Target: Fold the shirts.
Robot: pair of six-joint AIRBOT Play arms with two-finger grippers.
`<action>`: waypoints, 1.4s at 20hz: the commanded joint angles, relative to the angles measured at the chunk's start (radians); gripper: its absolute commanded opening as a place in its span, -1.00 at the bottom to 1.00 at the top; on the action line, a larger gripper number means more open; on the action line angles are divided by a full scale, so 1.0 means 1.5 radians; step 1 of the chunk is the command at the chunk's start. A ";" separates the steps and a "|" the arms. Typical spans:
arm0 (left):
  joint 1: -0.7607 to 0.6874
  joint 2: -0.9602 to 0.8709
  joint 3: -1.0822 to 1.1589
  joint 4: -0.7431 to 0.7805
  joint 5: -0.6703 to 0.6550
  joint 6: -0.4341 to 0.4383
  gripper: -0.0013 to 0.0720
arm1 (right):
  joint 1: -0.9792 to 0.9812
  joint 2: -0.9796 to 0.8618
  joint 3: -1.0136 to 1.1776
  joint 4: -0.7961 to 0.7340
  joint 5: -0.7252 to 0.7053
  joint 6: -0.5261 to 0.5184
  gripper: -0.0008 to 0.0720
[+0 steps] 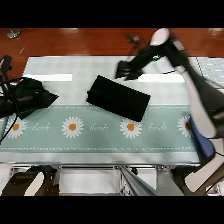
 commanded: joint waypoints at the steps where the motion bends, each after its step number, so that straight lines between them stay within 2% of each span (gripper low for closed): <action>1: 0.002 0.007 -0.013 0.001 0.005 0.000 -0.91 | -0.118 0.130 -0.116 -0.175 0.057 0.026 0.74; 5: 0.001 0.003 -0.013 0.000 0.006 0.000 -0.91 | -0.198 0.320 -0.496 -0.104 -0.164 0.076 0.74; 7: -0.001 0.003 -0.014 0.000 0.014 0.000 -0.91 | -0.199 0.340 -0.646 -0.015 -0.240 0.080 0.74; 8: -0.001 0.003 -0.014 -0.002 0.019 0.000 -0.91 | -0.192 0.333 -0.693 0.046 -0.273 0.058 0.73; 10: -0.001 -0.002 -0.013 -0.016 0.024 0.000 -0.91 | -0.168 0.299 -0.733 0.134 -0.315 0.019 0.71; 14: -0.001 -0.016 -0.014 -0.037 0.023 0.000 -0.91 | -0.115 0.219 -0.731 0.234 -0.339 -0.025 0.65; 15: -0.001 -0.019 -0.014 -0.037 0.023 0.000 -0.91 | -0.108 0.205 -0.730 0.254 -0.341 -0.041 0.28; 16: -0.001 -0.022 -0.014 -0.037 0.023 0.000 -0.91 | -0.104 0.197 -0.725 0.283 -0.341 -0.074 -0.48; 17: -0.001 -0.023 -0.014 -0.037 0.023 0.001 -0.91 | -0.103 0.196 -0.710 0.311 -0.336 -0.114 -0.91; 20: -0.001 -0.029 -0.014 -0.037 0.024 0.001 -0.91 | -0.103 0.196 -0.570 0.265 -0.266 -0.118 -0.92; 25: -0.001 -0.030 -0.014 -0.037 0.023 0.000 -0.91 | -0.113 0.216 -0.213 -0.005 -0.088 0.014 -0.92; 28: -0.001 -0.030 -0.013 -0.037 0.023 0.000 -0.91 | -0.157 0.223 -0.055 -0.062 0.048 0.048 -0.92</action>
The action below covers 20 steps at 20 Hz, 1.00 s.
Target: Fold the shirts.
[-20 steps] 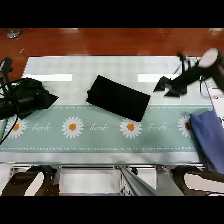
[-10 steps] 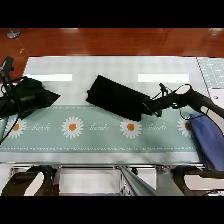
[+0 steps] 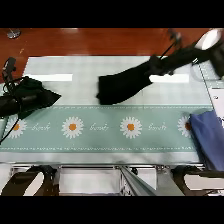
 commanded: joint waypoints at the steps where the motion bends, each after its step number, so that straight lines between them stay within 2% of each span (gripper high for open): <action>1: 0.000 0.000 0.000 0.000 -0.001 0.000 -0.91 | -0.048 0.021 0.176 -0.108 0.170 0.058 -0.92; 4: 0.000 0.000 0.000 0.000 0.013 0.000 -0.91 | -0.138 0.081 0.188 -0.127 0.268 0.091 -0.92; 6: 0.000 0.000 0.000 -0.005 0.029 0.000 -0.91 | -0.210 0.121 0.186 -0.179 0.333 0.104 -0.92; 9: 0.000 0.000 0.000 -0.006 0.046 0.000 -0.91 | -0.341 0.230 0.120 -0.198 0.332 0.110 -0.92; 12: 0.000 0.000 0.000 -0.006 0.062 0.000 -0.91 | -0.466 0.375 -0.051 -0.246 0.332 0.080 -0.92; 14: 0.000 0.000 0.000 -0.006 0.074 0.000 -0.91 | -0.538 0.475 -0.183 -0.339 0.332 0.053 -0.92; 16: 0.000 0.000 0.000 -0.006 0.082 0.000 -0.91 | -0.617 0.571 -0.295 -0.526 0.332 0.046 -0.92; 17: 0.000 0.000 0.000 -0.006 0.084 0.000 -0.91 | -0.655 0.609 -0.342 -0.587 0.330 0.055 -0.92; 18: -0.002 0.000 0.000 -0.006 0.086 0.000 -0.91 | -0.688 0.641 -0.391 -0.594 0.320 0.065 -0.92; 19: -0.008 -0.001 0.000 -0.005 0.087 0.000 -0.91 | -0.705 0.661 -0.437 -0.575 0.316 0.064 -0.85; 20: -0.016 -0.003 0.000 -0.005 0.087 0.000 -0.91 | -0.715 0.670 -0.478 -0.577 0.317 0.072 0.04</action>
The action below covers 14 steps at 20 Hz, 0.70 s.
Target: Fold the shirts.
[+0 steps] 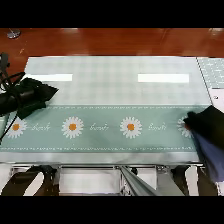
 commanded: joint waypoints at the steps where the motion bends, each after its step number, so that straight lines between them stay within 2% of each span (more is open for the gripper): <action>1: -0.021 -0.005 0.000 0.000 0.007 0.001 -0.91 | -0.072 0.072 -0.151 -0.087 -0.008 0.011 0.79; 2: -0.033 -0.011 0.001 0.001 0.007 0.001 -0.91 | -0.069 0.057 -0.145 -0.082 -0.016 0.013 0.74; 4: -0.040 -0.036 0.023 0.001 0.005 0.029 -0.91 | -0.068 0.004 -0.079 0.015 -0.060 0.012 0.69; 5: -0.037 -0.054 0.049 0.001 -0.001 0.030 -0.91 | -0.068 -0.031 -0.028 0.104 -0.087 0.012 0.49; 6: -0.035 -0.082 0.095 0.001 -0.011 0.031 -0.91 | -0.065 -0.075 0.033 0.252 -0.120 0.000 -0.29; 7: -0.035 -0.117 0.157 0.001 -0.028 0.031 -0.91 | -0.038 -0.117 0.087 0.420 -0.167 -0.018 -0.92; 8: -0.040 -0.157 0.229 0.001 -0.054 0.030 -0.91 | 0.015 -0.155 0.131 0.539 -0.227 -0.014 -0.92; 9: -0.050 -0.201 0.306 0.001 -0.082 0.030 -0.91 | 0.109 -0.197 0.173 0.596 -0.285 -0.015 -0.92; 10: -0.070 -0.249 0.390 0.006 -0.114 0.030 -0.91 | 0.216 -0.236 0.207 0.580 -0.321 -0.020 -0.92; 11: -0.094 -0.290 0.458 0.034 -0.144 0.026 -0.91 | 0.343 -0.278 0.228 0.520 -0.351 -0.021 -0.92; 12: -0.124 -0.325 0.509 0.088 -0.176 0.010 -0.92 | 0.453 -0.316 0.230 0.446 -0.379 -0.020 -0.92; 14: -0.170 -0.359 0.503 0.223 -0.185 -0.044 -0.91 | 0.647 -0.413 0.225 0.236 -0.390 0.009 -0.92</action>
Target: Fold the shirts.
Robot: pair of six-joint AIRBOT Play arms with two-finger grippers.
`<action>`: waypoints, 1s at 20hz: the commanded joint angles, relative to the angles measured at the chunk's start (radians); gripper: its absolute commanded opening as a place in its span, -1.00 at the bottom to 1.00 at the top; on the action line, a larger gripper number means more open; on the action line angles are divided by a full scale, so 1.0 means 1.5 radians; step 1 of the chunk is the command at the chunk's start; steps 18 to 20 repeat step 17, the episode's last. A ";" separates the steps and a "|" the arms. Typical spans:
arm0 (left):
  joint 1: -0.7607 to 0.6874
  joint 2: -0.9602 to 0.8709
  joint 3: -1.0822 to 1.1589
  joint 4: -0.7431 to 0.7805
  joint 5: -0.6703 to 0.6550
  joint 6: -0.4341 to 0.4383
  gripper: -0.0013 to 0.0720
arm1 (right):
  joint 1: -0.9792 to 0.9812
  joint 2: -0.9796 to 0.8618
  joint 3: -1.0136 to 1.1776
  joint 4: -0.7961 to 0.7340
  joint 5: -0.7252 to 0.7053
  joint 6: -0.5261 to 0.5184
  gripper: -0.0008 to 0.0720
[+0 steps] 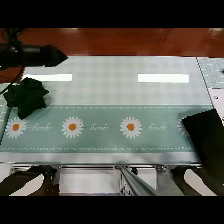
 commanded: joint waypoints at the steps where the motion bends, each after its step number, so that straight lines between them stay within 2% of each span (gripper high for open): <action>1: -0.062 -0.084 0.039 0.197 -0.047 -0.084 -0.91 | 0.305 -0.161 0.016 -0.255 -0.063 0.062 -0.92; 3: -0.055 -0.097 -0.065 0.223 -0.013 -0.120 -0.91 | 0.348 -0.224 -0.038 -0.381 -0.043 0.130 -0.92; 5: -0.040 -0.105 -0.134 0.223 0.017 -0.120 -0.91 | 0.342 -0.245 -0.082 -0.408 -0.052 0.172 -0.92; 9: -0.017 -0.104 -0.140 0.223 -0.012 -0.120 -0.91 | 0.339 -0.247 -0.085 -0.416 -0.048 0.175 -0.92; 20: -0.018 -0.117 -0.140 0.223 -0.006 -0.120 -0.91 | 0.339 -0.247 -0.085 -0.416 -0.048 0.175 -0.92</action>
